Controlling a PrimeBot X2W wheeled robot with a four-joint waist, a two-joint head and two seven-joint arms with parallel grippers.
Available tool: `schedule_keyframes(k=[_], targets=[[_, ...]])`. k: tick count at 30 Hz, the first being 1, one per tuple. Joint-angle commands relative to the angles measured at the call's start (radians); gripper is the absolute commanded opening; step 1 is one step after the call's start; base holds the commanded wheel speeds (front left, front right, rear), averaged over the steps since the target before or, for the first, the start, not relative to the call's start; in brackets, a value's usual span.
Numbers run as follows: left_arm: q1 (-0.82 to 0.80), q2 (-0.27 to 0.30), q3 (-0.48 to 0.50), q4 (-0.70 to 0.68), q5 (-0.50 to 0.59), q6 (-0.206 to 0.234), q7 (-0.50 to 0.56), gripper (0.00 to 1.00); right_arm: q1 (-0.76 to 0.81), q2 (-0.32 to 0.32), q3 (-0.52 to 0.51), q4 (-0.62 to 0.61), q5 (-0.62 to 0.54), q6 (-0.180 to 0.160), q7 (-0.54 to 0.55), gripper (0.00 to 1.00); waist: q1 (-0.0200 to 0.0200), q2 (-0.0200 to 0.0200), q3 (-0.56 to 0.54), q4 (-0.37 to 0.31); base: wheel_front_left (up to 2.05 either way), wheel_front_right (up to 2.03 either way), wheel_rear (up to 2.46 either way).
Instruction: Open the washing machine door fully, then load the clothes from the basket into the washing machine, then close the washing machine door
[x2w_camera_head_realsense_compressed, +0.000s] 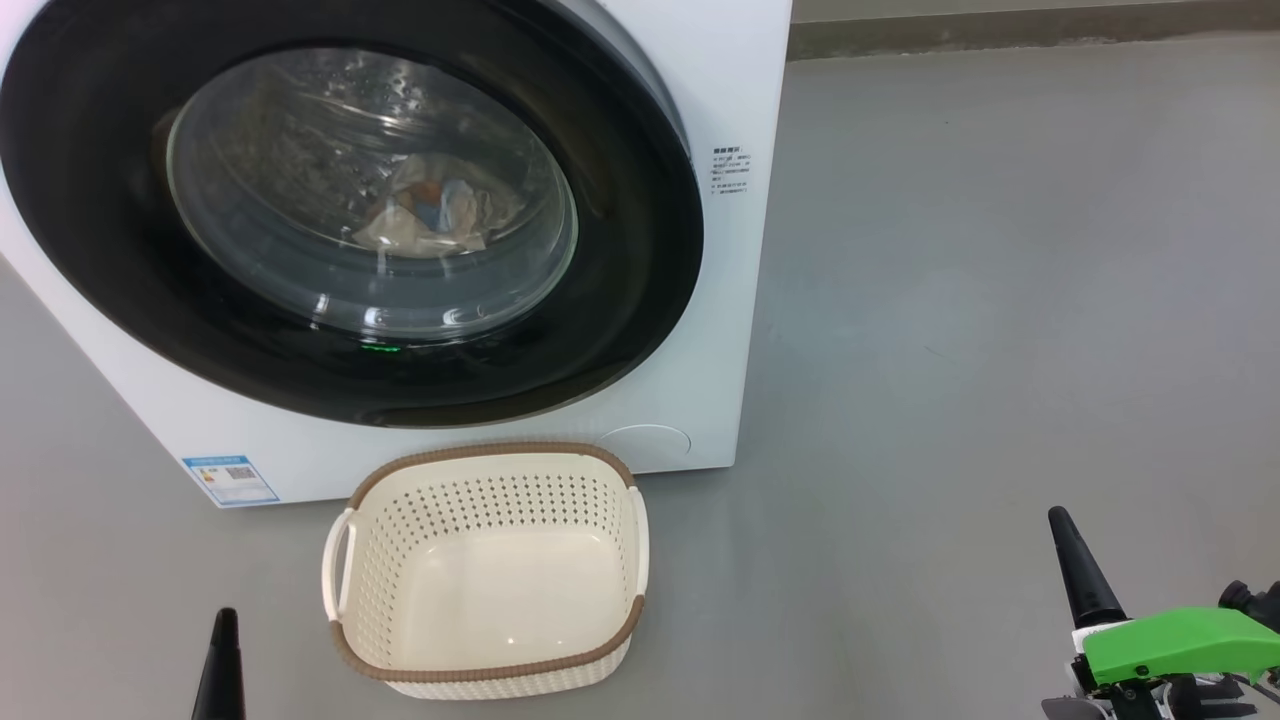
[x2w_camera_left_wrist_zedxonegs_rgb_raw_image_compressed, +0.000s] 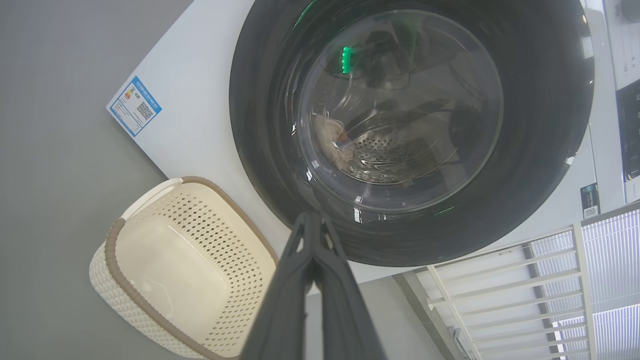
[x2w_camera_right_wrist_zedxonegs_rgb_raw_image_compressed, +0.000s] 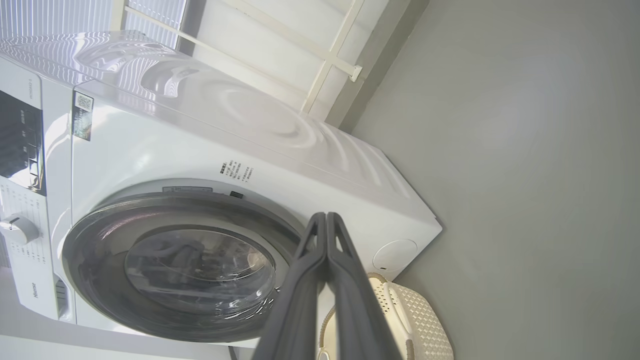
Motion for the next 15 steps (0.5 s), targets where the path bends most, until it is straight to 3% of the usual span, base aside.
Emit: schedule_keyframes(k=[1,15], targets=[[-0.048,0.009,0.018,-0.033,-0.032,0.000,0.008,0.00,-0.048,-0.006,0.005,-0.029,0.038,0.001,0.010,0.00,0.0000,-0.0001,-0.001,0.001,0.00,0.00,0.00],[-0.066,-0.001,0.012,-0.039,-0.187,0.000,0.049,0.00,-0.057,0.004,-0.019,-0.032,0.174,0.001,0.052,0.00,0.0000,-0.0001,-0.004,0.012,0.00,0.00,0.00]])
